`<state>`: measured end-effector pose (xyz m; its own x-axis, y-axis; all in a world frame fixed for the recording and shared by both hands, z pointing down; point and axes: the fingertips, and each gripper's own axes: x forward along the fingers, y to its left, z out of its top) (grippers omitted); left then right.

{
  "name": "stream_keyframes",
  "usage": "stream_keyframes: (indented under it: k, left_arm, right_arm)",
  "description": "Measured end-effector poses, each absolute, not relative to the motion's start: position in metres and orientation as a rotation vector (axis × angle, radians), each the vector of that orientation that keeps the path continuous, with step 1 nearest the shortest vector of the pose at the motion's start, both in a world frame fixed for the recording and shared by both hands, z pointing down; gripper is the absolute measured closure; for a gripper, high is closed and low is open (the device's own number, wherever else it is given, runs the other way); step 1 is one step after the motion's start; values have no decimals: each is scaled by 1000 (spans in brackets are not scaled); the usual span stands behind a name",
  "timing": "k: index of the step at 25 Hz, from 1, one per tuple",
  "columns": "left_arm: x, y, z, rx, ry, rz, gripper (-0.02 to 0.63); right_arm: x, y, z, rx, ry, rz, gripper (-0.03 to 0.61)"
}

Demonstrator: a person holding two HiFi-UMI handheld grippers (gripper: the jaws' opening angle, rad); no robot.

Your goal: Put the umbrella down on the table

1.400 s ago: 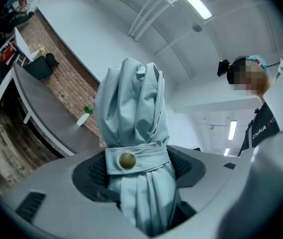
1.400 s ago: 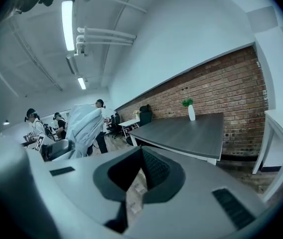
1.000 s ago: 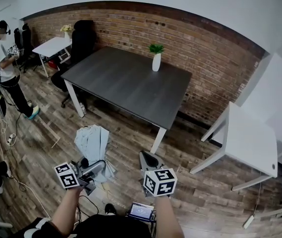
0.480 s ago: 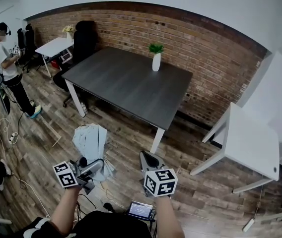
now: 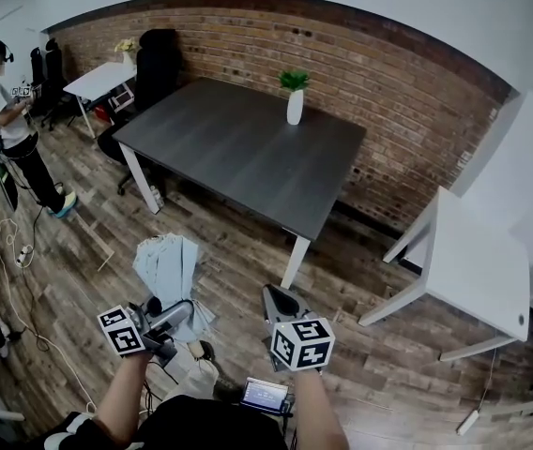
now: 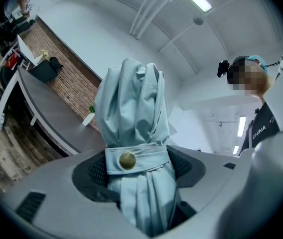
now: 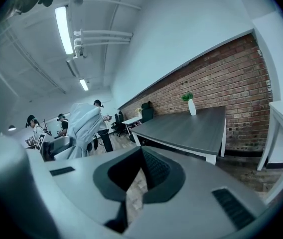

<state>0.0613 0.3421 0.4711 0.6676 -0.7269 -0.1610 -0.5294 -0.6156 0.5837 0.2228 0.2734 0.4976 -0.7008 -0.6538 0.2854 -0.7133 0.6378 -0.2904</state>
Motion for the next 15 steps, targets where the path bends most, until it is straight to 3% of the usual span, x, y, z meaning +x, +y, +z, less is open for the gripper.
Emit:
stream_keyframes:
  k: [15]
  left_arm:
    - [-3,238,483,2373,-908,-556,322]
  right_arm:
    - [175,181,504,1212,-2624,580,572]
